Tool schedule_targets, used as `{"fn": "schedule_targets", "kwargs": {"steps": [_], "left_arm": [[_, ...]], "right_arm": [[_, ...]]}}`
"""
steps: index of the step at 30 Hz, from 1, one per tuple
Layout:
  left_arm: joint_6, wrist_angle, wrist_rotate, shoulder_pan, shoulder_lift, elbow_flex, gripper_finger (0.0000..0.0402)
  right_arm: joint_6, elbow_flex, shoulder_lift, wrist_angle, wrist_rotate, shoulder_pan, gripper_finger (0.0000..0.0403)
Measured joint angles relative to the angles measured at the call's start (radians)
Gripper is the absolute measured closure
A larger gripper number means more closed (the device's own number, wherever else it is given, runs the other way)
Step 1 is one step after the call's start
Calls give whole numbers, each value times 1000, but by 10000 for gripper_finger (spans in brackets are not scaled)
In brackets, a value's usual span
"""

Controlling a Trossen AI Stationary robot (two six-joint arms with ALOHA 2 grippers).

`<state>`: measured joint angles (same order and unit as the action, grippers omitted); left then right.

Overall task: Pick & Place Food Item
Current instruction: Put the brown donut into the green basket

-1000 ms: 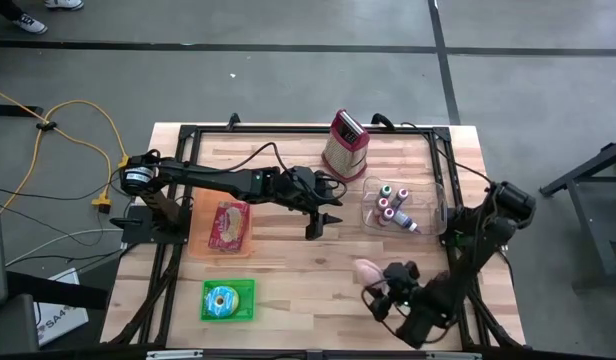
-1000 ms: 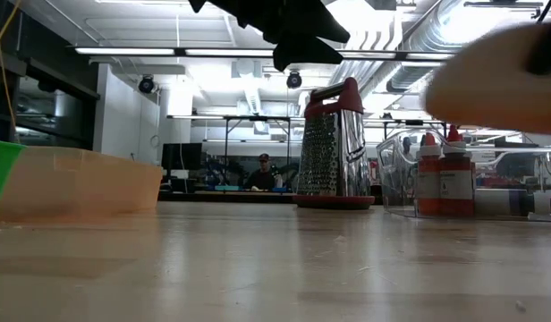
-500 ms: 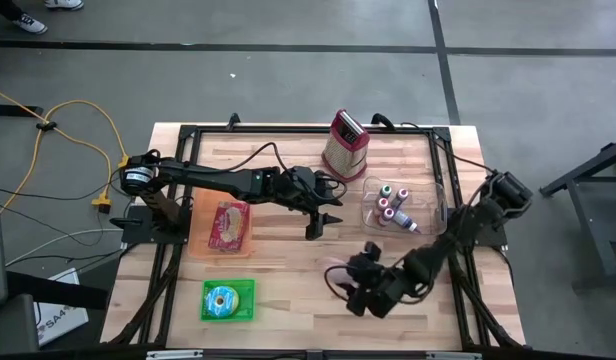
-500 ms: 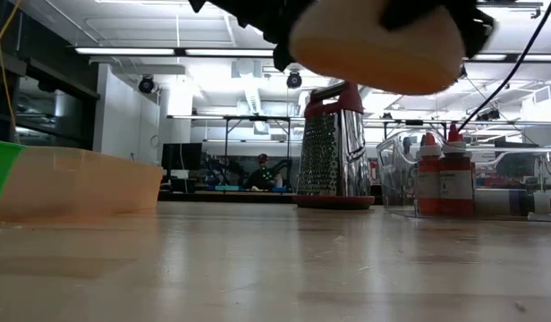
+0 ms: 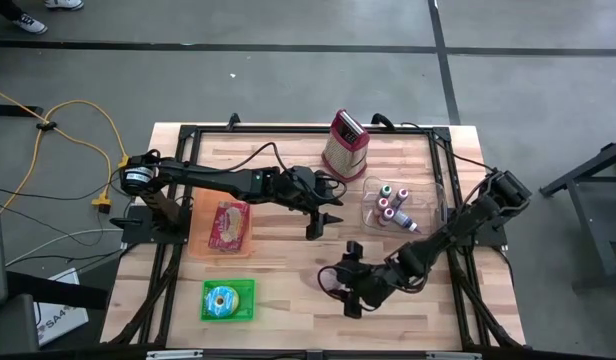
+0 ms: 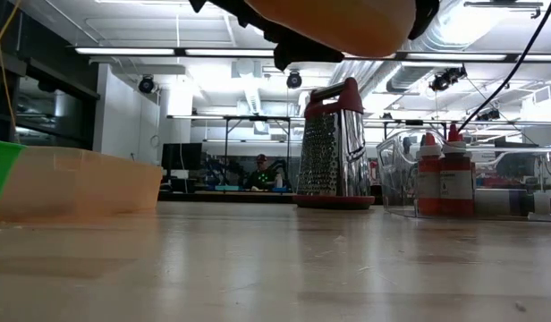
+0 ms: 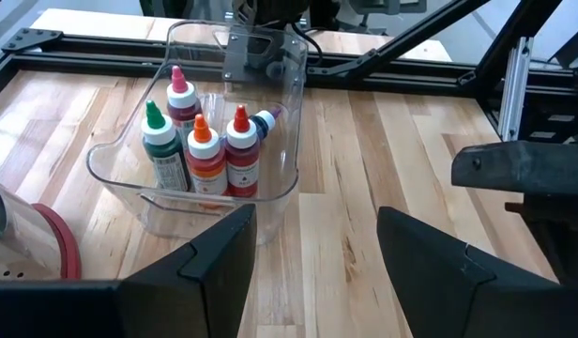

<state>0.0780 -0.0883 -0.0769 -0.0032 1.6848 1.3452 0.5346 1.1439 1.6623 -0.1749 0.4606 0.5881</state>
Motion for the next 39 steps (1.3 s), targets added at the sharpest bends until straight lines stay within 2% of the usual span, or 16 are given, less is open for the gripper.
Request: {"fn": "schedule_targets", "kwargs": {"steps": [12,17,19,24,28,31,36,39], "left_arm": [[0,16,0,0,0,0,185],[5,84,0,0,0,0,184],[51,86,-3,0,-2,0,185],[76,-55,-73,9,-70,-1,185],[73,-221,-87,10,-168,-1,185],[78,-306,-85,-25,-244,-1,185],[104,-330,-62,-161,-322,-34,185],[126,-355,55,-260,-343,-62,185]], "right_arm": [[2,0,0,0,0,1,172],[2,0,0,0,0,1,172],[-1,0,0,0,0,1,172],[-8,0,0,-1,0,1,172],[-8,0,0,0,-14,1,172],[-8,0,0,0,-16,1,172],[-8,0,0,14,-16,0,172],[-8,0,0,16,-16,0,172]]}}
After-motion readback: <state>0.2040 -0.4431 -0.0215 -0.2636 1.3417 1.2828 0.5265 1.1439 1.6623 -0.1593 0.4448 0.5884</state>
